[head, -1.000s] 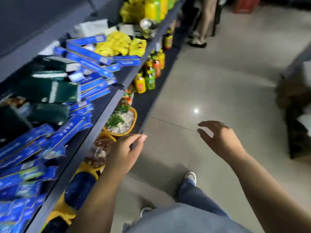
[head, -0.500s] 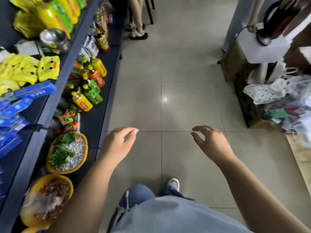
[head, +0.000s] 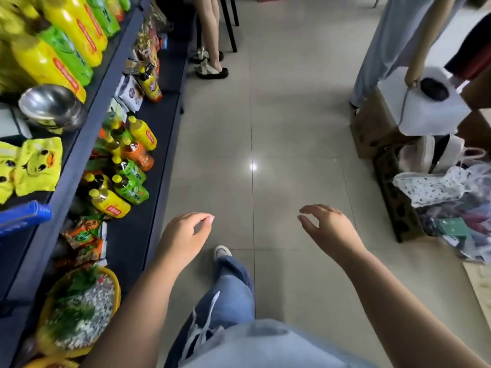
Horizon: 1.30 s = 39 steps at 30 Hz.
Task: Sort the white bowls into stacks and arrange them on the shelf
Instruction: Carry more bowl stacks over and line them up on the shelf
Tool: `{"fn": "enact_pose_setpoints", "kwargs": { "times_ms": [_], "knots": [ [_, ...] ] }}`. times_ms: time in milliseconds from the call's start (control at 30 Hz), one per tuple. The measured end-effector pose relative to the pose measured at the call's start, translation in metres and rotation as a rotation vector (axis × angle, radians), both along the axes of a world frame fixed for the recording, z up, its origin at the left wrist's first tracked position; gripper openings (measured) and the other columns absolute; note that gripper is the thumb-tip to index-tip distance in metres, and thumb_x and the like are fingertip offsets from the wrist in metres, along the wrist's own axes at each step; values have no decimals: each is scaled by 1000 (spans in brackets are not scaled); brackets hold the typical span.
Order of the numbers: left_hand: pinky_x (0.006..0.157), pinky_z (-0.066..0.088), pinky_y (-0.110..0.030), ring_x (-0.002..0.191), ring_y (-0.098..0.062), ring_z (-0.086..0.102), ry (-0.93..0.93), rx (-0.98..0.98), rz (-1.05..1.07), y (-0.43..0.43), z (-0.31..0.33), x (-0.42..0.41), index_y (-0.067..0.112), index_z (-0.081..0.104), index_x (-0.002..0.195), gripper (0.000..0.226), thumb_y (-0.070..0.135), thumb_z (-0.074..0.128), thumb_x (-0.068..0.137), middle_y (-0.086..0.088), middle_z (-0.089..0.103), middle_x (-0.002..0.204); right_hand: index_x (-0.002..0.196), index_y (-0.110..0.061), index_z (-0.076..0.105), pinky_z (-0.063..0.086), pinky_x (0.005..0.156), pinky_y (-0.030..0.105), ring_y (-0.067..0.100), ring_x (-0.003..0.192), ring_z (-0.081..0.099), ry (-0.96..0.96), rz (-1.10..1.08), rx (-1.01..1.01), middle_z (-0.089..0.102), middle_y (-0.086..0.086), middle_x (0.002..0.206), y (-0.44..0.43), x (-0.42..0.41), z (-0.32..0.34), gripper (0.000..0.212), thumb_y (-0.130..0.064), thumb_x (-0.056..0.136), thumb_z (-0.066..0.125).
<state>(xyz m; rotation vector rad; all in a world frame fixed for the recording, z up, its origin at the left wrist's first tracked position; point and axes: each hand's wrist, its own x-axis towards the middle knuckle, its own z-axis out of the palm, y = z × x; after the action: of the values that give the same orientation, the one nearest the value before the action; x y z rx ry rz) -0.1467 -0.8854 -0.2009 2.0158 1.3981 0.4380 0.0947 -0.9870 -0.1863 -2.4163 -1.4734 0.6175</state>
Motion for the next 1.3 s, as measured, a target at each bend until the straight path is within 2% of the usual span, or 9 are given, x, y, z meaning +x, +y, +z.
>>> {"fn": "enact_pose_setpoints", "kwargs": {
  "times_ms": [233,400,533,733,833,967,1133,1233,1300],
  "knots": [
    [84,42,-27,102,-24,60,-12,60,31,160,29,2,4,70,102,20,13,55,90,-8,69,106,117,-15,60,34,90,24,21,118,49,-40,64,39,59,0,125,165,3,31,30,-29,92,51],
    [77,36,-21,97,-26,60,26,74,46,232,39,7,4,70,101,20,14,56,90,-8,70,103,113,-14,63,38,90,28,23,116,52,-37,77,73,61,2,123,243,4,37,28,-28,91,53],
    [79,38,-21,97,-24,61,38,31,21,297,37,15,5,70,99,36,30,49,85,-7,70,101,116,-16,61,39,89,28,22,115,52,-29,120,96,61,1,124,322,12,34,30,-29,91,52],
    [73,30,-6,91,-10,55,28,107,100,401,47,37,-1,69,99,20,10,56,89,-9,69,102,118,-18,60,36,91,26,18,118,50,7,243,147,59,-2,125,455,28,36,31,-31,92,50],
    [70,28,-1,91,-11,55,18,193,211,466,64,48,1,69,100,19,11,57,89,-8,69,102,118,-17,60,34,91,24,18,118,50,23,355,190,60,-2,124,542,38,47,30,-30,92,51],
    [70,31,-7,99,-10,55,-5,221,373,534,99,51,8,68,105,22,18,54,91,5,63,101,118,-17,60,37,94,27,19,120,49,53,547,218,59,-2,126,646,34,74,30,-29,92,50],
    [72,31,1,91,-4,54,-3,337,492,595,143,35,5,69,102,21,17,57,90,-4,67,104,103,-3,66,44,88,38,30,107,57,92,753,370,66,12,110,757,3,114,24,-19,89,56],
    [73,33,-6,94,-5,51,0,403,551,626,167,20,7,71,96,33,29,50,83,-2,69,99,106,-7,67,47,84,37,30,101,59,136,909,500,67,10,107,811,-26,133,23,-19,88,58],
    [74,31,0,95,-3,51,7,442,595,648,186,7,9,72,95,36,32,48,80,5,66,95,108,-7,66,47,82,35,27,101,59,167,968,557,67,10,106,846,-49,149,25,-21,89,58]
  ]
}}
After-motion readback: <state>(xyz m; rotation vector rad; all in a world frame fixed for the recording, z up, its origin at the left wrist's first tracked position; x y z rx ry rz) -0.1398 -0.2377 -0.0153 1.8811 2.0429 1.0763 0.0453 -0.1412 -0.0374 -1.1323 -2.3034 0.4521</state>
